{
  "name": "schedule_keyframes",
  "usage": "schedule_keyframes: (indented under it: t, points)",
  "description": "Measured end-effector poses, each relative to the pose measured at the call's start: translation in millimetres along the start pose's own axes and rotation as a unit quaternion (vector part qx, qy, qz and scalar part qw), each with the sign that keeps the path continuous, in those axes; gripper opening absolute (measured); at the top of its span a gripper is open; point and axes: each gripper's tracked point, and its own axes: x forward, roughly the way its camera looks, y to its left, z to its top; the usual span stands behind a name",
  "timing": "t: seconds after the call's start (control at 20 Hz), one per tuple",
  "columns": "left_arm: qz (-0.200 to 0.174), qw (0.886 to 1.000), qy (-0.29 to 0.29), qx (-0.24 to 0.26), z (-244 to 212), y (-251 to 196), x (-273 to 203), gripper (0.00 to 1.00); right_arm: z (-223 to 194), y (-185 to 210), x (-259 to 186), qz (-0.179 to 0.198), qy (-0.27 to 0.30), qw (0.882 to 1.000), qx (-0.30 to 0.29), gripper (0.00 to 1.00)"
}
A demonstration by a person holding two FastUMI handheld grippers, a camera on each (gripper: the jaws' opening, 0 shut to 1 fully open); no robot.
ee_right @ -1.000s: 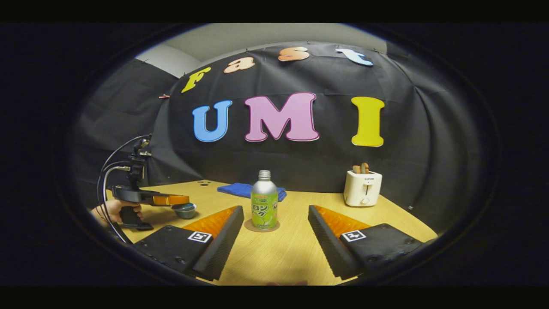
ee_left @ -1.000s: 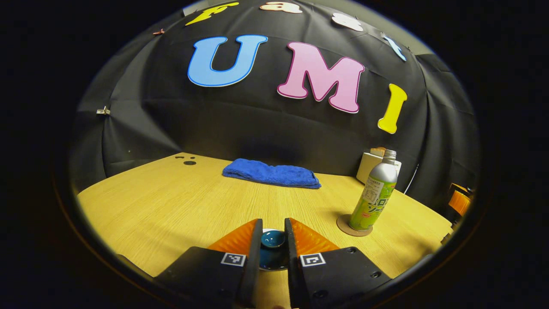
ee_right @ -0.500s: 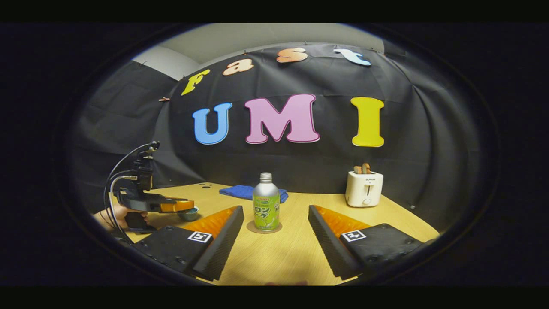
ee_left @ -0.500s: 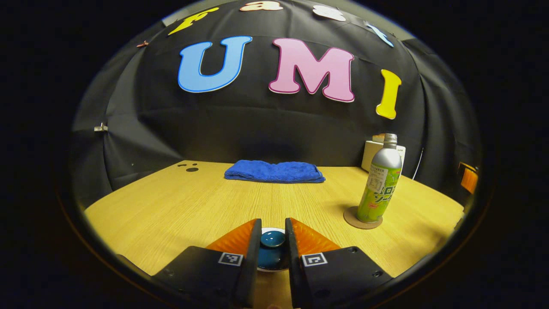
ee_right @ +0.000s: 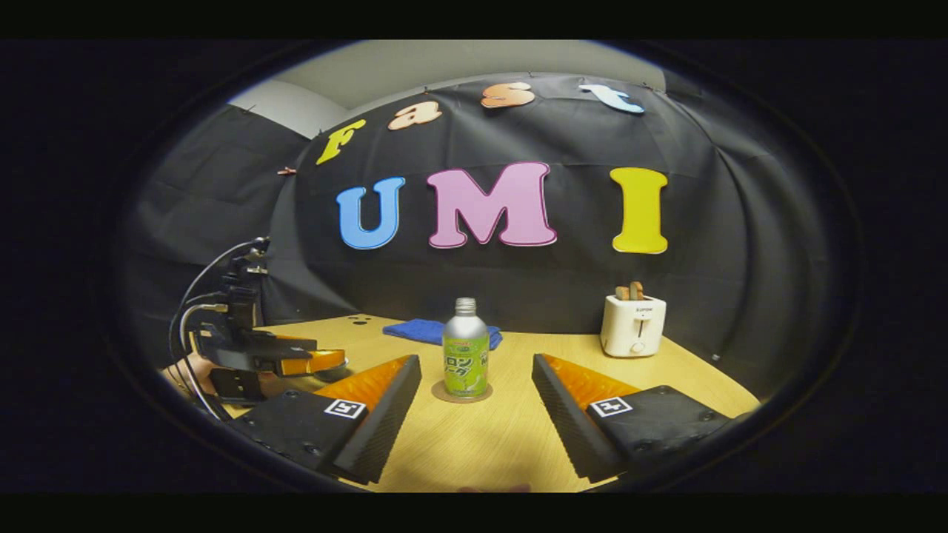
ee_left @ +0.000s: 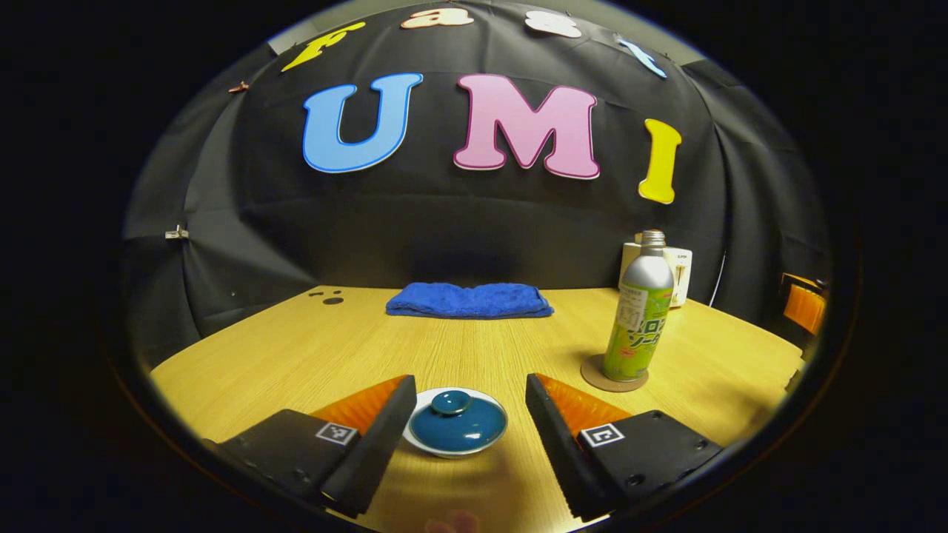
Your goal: Open the teacup lid with one hand, grasp the water bottle and pour water into the teacup with the other hand; after pouring, place the water bottle on the coaster and then close the teacup lid.
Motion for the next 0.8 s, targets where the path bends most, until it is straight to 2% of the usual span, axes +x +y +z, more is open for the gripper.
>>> schedule_keyframes:
  t: [0.2,0.5,0.8]
  points:
    - [-0.005,0.999,-0.038,-0.001,20.0,-3.7,-39.0,0.94,3.1,9.7,-0.9,0.005,-0.002,1.0,0.008,0.94]
    - [-0.008,0.998,-0.06,-0.026,27.0,11.3,-84.0,0.94,7.4,19.0,-6.9,0.003,-0.004,1.0,-0.004,0.94]
    - [-0.01,0.997,-0.069,-0.02,23.0,10.7,-94.5,0.94,2.3,20.7,-15.4,-0.007,-0.003,1.0,-0.011,0.94]
